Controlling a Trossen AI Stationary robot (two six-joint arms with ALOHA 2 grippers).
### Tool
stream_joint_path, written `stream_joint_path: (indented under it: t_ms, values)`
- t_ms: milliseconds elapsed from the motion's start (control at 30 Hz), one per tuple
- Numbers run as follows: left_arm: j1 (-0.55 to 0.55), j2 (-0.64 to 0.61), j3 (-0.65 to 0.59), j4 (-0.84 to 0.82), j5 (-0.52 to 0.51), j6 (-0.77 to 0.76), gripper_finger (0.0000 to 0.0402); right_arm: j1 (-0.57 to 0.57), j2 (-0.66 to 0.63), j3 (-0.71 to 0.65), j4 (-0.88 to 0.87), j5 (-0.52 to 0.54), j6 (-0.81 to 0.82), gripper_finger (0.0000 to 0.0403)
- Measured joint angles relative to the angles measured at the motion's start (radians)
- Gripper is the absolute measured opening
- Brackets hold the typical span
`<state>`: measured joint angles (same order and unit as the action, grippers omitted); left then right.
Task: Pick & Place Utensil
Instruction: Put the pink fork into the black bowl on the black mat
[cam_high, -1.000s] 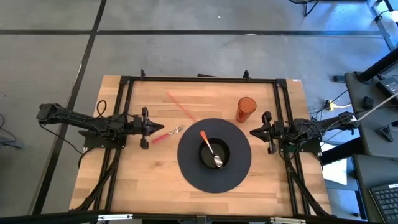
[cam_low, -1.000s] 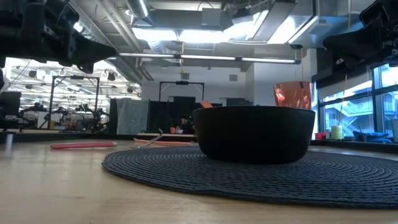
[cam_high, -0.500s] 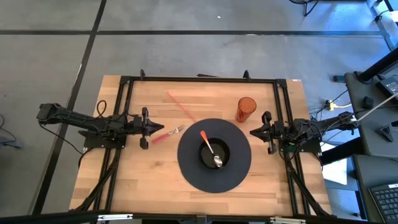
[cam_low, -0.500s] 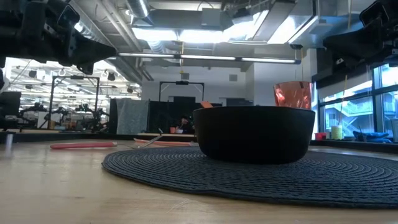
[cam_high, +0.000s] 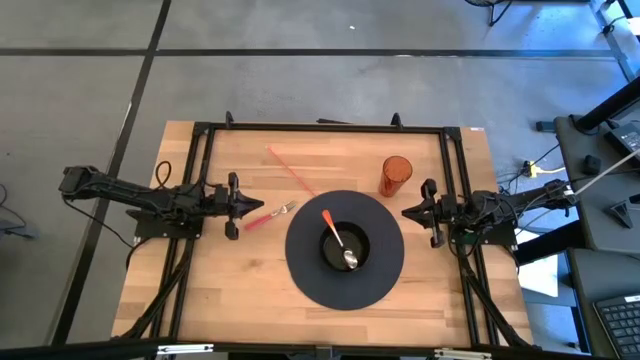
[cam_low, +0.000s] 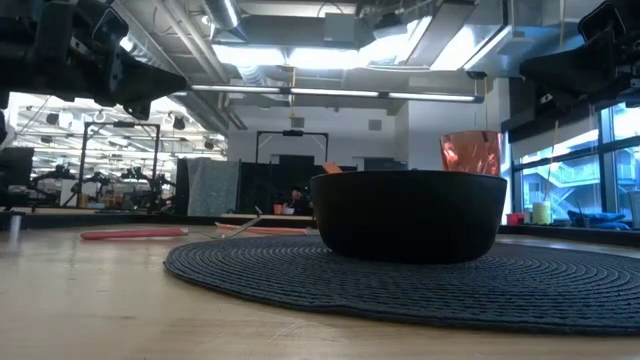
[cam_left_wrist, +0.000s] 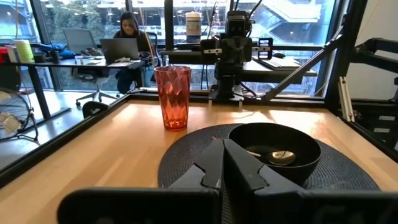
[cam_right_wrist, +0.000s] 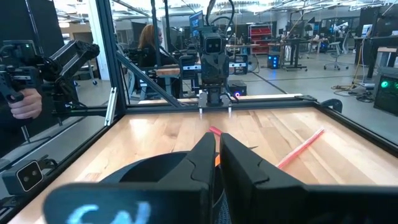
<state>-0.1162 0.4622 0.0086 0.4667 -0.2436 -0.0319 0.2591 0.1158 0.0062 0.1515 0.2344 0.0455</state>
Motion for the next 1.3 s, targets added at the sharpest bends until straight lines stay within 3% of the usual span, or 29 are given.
stream_joint_path:
  t_ms: [800,1033,1300]
  values:
    - [0.000,0.000,0.000,-0.001,0.000,0.002,0.0001,0.000,0.000,0.000,0.001,0.008,0.000,0.0026]
    - [0.000,0.000,0.000,0.026,0.006,-0.113,0.0005,0.000,0.000,0.000,0.001,0.008,0.003,0.0026]
    - [0.000,0.000,0.000,0.008,-0.001,-0.028,0.0001,0.000,0.000,0.000,0.001,0.008,0.027,0.0026]
